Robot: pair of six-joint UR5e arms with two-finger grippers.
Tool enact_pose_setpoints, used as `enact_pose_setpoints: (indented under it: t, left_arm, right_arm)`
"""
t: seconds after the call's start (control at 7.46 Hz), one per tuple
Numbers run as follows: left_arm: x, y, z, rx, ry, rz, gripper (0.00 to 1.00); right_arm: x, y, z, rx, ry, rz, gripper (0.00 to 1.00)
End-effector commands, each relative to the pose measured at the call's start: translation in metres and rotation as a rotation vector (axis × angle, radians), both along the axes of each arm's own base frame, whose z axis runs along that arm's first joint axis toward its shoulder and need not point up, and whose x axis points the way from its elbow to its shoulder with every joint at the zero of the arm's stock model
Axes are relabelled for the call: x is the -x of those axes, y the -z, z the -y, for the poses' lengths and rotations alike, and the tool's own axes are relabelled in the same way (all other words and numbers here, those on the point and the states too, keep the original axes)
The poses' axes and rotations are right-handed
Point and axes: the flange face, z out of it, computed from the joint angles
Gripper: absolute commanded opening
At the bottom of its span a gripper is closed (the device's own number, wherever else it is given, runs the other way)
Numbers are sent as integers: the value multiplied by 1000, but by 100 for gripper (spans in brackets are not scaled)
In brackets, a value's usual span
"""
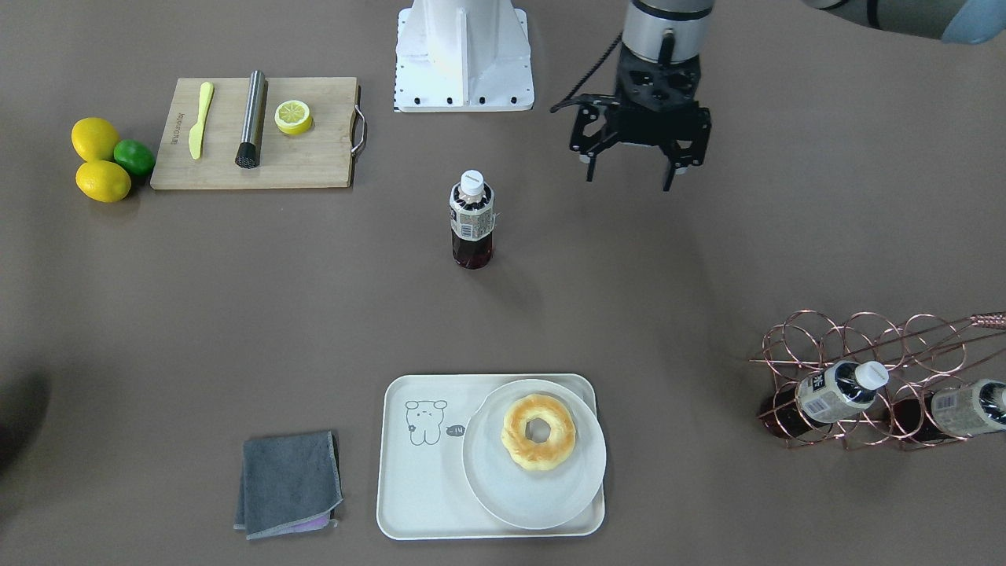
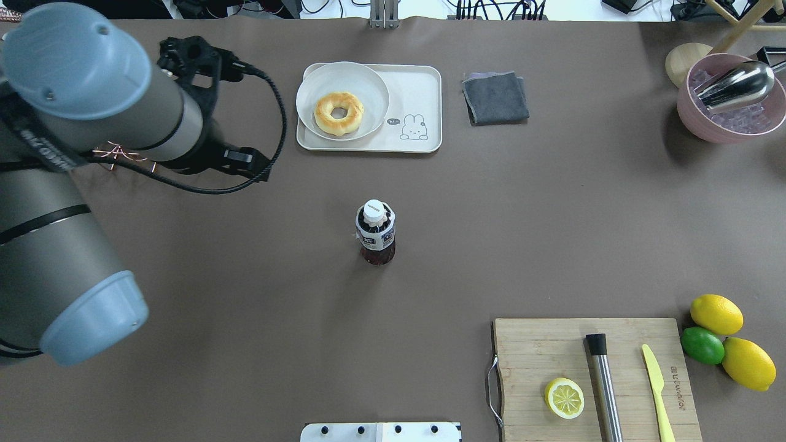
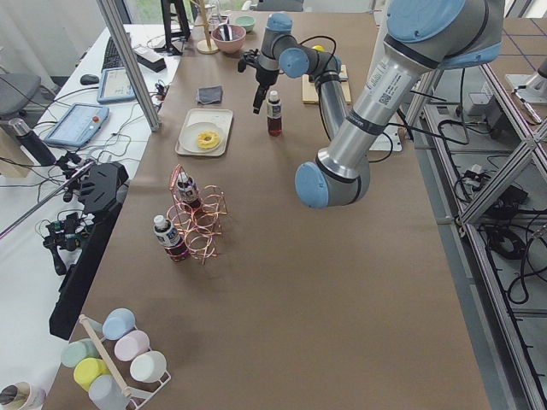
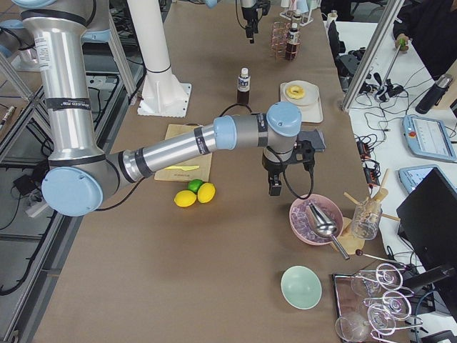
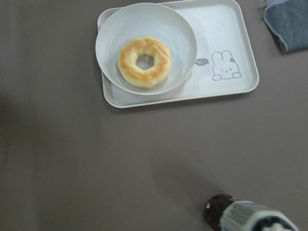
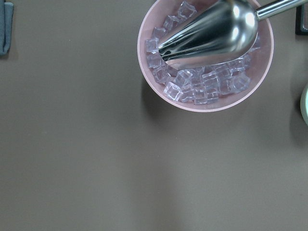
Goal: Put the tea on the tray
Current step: 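Open the left gripper and withdraw it toward the rack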
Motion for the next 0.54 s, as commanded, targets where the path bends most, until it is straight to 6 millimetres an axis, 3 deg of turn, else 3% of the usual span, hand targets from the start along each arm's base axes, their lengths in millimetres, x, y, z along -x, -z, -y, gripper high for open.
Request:
enact_pose_setpoints:
  t: [0.0, 0.13, 0.27, 0.4]
  left_arm:
    - [67, -70, -2, 38, 26, 30, 97]
    - [73, -77, 8, 47, 47, 43, 97]
    - [91, -75, 22, 37, 83, 43, 97]
    - [90, -71, 24, 21, 96, 14, 97]
  right_arm:
    - [27, 37, 22, 11, -5, 11, 100]
    - [47, 54, 30, 11, 0, 17, 100]
    - [63, 77, 39, 4, -3, 23, 100]
    - [82, 89, 36, 14, 0, 24, 100]
